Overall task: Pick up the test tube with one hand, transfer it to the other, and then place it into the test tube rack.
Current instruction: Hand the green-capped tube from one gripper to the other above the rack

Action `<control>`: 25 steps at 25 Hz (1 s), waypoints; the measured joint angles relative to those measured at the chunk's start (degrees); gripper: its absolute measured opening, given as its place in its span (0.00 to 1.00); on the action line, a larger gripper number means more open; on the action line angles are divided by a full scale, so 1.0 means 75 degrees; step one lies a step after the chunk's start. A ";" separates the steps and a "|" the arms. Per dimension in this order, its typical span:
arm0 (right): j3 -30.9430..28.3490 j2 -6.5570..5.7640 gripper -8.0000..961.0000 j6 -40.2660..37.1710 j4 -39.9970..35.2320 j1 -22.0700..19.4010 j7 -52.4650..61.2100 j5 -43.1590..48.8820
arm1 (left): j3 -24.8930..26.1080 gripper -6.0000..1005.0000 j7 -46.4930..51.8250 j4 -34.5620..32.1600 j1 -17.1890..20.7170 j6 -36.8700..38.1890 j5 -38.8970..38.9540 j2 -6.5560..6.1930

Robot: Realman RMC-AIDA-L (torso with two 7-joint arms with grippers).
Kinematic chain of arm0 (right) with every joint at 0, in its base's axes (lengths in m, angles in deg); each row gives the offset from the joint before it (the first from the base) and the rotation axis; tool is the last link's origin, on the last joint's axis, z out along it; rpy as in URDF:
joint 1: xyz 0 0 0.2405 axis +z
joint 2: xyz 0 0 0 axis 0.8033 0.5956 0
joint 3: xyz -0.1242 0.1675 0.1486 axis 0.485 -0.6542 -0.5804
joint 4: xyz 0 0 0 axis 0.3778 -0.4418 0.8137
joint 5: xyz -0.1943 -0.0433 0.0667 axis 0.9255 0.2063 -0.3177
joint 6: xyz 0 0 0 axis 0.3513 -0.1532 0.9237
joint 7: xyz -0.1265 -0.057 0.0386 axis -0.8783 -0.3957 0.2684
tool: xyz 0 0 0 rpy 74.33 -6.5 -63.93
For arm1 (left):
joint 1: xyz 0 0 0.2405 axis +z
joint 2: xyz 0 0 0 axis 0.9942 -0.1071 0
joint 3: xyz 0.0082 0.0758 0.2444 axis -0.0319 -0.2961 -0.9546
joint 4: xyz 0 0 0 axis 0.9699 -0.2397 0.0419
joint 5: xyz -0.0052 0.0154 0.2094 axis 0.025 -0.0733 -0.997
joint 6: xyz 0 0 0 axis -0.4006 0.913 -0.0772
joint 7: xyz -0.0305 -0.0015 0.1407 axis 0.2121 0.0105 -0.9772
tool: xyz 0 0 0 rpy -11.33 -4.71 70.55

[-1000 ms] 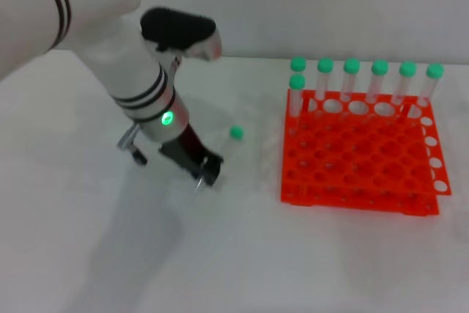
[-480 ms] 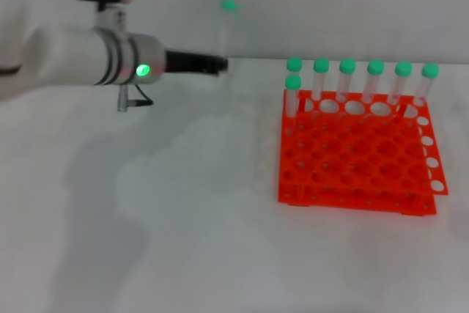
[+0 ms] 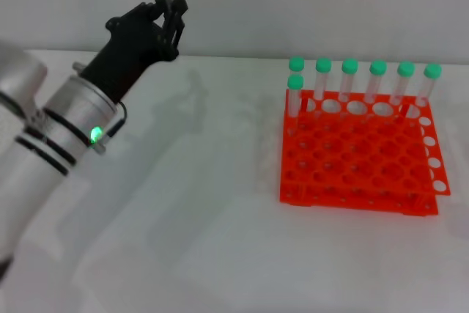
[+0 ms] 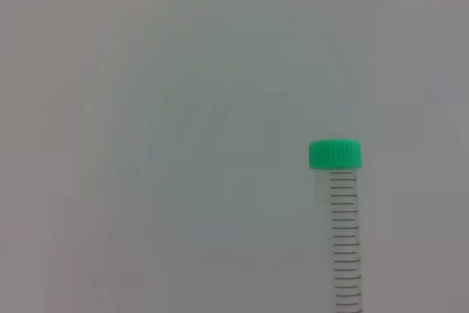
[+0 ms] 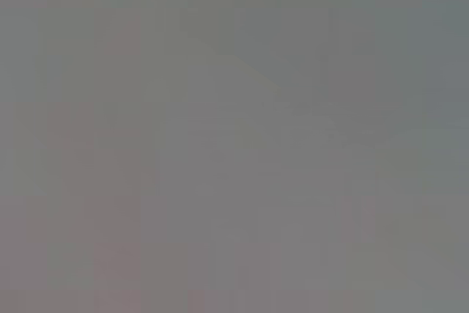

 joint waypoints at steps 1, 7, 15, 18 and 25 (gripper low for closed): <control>0.0000 0.0000 0.86 0.0000 0.0000 0.0000 0.0000 0.0000 | -0.0007 0.23 -0.0362 -0.0226 0.0103 0.0145 -0.0040 0.0011; 0.1212 -0.0317 0.86 0.0395 -0.1078 -0.0407 0.1991 0.0935 | -0.0016 0.24 -0.0708 -0.1349 0.0232 -0.0133 -0.0661 0.0095; 0.1397 -0.0791 0.85 0.2705 -0.1519 -0.0381 0.3638 0.2616 | -0.0008 0.25 -0.0541 -0.2724 -0.0397 -0.2264 -0.1501 0.0117; 0.1404 -0.0786 0.81 0.2942 -0.2061 -0.0371 0.4243 0.3272 | -0.0005 0.26 -0.0561 -0.2865 -0.0867 -0.3326 -0.2174 0.0121; 0.1445 -0.0796 0.79 0.2926 -0.2290 -0.0113 0.4772 0.4042 | 0.0066 0.27 -0.0859 -0.2810 -0.1289 -0.3656 -0.3607 0.0133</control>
